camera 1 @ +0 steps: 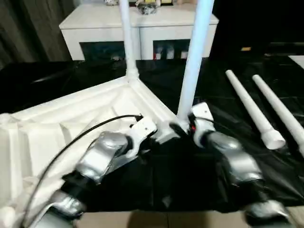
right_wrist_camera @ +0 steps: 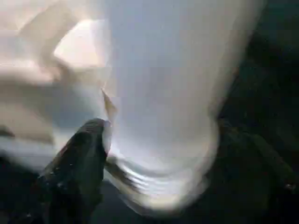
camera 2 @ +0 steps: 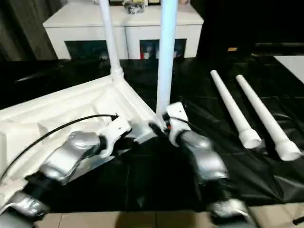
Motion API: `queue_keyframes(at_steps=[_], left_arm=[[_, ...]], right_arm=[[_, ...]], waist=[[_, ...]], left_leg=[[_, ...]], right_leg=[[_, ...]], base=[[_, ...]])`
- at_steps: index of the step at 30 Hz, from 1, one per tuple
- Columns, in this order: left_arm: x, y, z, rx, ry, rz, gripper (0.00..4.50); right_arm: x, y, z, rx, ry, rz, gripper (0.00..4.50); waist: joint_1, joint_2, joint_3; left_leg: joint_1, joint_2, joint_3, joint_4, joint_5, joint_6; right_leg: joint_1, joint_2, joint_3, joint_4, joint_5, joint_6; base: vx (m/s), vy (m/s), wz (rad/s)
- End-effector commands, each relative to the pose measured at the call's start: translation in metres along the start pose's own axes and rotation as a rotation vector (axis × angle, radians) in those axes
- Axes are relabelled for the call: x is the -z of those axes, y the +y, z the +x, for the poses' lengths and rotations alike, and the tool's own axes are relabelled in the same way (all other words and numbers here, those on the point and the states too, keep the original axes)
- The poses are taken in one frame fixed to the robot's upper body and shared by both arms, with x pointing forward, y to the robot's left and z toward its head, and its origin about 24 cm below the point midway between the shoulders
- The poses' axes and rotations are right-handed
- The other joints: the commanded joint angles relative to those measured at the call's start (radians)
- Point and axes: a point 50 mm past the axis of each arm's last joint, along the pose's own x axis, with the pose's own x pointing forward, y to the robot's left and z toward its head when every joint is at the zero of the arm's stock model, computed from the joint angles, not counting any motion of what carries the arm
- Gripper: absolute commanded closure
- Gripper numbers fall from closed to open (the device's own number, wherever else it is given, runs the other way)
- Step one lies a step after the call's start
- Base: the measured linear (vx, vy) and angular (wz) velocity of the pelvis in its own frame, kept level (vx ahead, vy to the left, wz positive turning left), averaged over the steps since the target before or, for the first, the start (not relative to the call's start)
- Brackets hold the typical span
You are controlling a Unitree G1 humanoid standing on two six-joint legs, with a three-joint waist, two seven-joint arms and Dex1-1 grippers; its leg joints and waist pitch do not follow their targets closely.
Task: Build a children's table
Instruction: Rotate leg to tighten
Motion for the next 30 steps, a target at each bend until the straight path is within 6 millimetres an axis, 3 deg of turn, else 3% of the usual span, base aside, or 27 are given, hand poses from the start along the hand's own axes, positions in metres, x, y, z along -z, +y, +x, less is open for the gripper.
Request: queue_keyframes(at_steps=[1,3,5,12,16,25,28,30], left_arm=[[0.008,-0.012,0.001,0.115,0.011,0.026,4.5],[0.009,-0.017,-0.009,0.192,0.003,0.052,4.5],[0.008,-0.018,-0.012,0.208,0.002,0.05,4.5],[0.009,-0.019,-0.022,0.227,-0.002,0.048,4.5],[0.011,-0.02,-0.024,0.234,0.004,0.043,4.5],[0.012,-0.023,-0.025,0.255,0.011,0.027,4.5],[0.013,-0.022,-0.024,0.246,0.008,0.016,4.5],[0.015,-0.018,-0.018,0.193,0.015,-0.025,4.5]], right_arm=[[-0.005,0.006,-0.003,-0.086,-0.016,-0.043,0.84],[-0.002,0.004,-0.012,-0.16,0.003,-0.073,0.84],[-0.001,0.004,-0.015,-0.184,0.008,-0.079,0.84],[-0.002,0.006,-0.025,-0.297,-0.003,-0.072,0.84],[0.002,0.009,-0.027,-0.327,0.009,-0.059,1.22],[0.006,0.012,-0.027,-0.343,0.015,-0.032,1.7],[0.007,0.011,-0.024,-0.304,0.014,-0.012,1.71],[0.009,0.008,-0.017,-0.191,0.016,0.028,1.71]], waist=[[0.006,-0.012,-0.067],[0.014,-0.011,-0.066],[0.017,-0.01,-0.064],[0.017,-0.01,-0.053],[0.018,-0.013,-0.051],[0.016,-0.013,-0.052],[0.015,-0.012,-0.052],[0.014,-0.012,-0.051]], left_leg=[[-0.001,0.024,-0.001,-0.051,-0.106,0.096],[0.002,0.025,0.002,-0.046,-0.058,0.128],[0.003,0.028,0.002,-0.049,-0.08,0.13],[0.009,0.033,0.0,-0.061,-0.212,0.059],[0.009,0.031,0.0,-0.062,-0.246,0.042],[0.006,0.029,-0.002,-0.06,-0.241,0.035],[0.006,0.029,-0.003,-0.06,-0.236,0.036],[0.006,0.028,-0.002,-0.06,-0.238,0.031]], right_leg=[[0.057,-0.043,0.036,-0.038,-0.014,-0.268],[0.054,-0.039,0.035,-0.029,0.069,-0.297],[0.054,-0.041,0.034,-0.031,0.037,-0.303],[0.049,-0.04,0.037,-0.045,-0.146,-0.269],[0.046,-0.041,0.039,-0.05,-0.2,-0.25],[0.046,-0.04,0.039,-0.049,-0.212,-0.237],[0.046,-0.039,0.039,-0.047,-0.2,-0.241],[0.044,-0.039,0.039,-0.048,-0.209,-0.241]], base=[[0.0,0.0,0.0],[0.061,-0.015,0.0],[0.0,0.0,0.0],[0.0,0.0,0.0],[0.0,0.0,0.0],[0.0,0.0,0.0],[0.0,0.0,0.0],[0.0,0.0,0.0]])
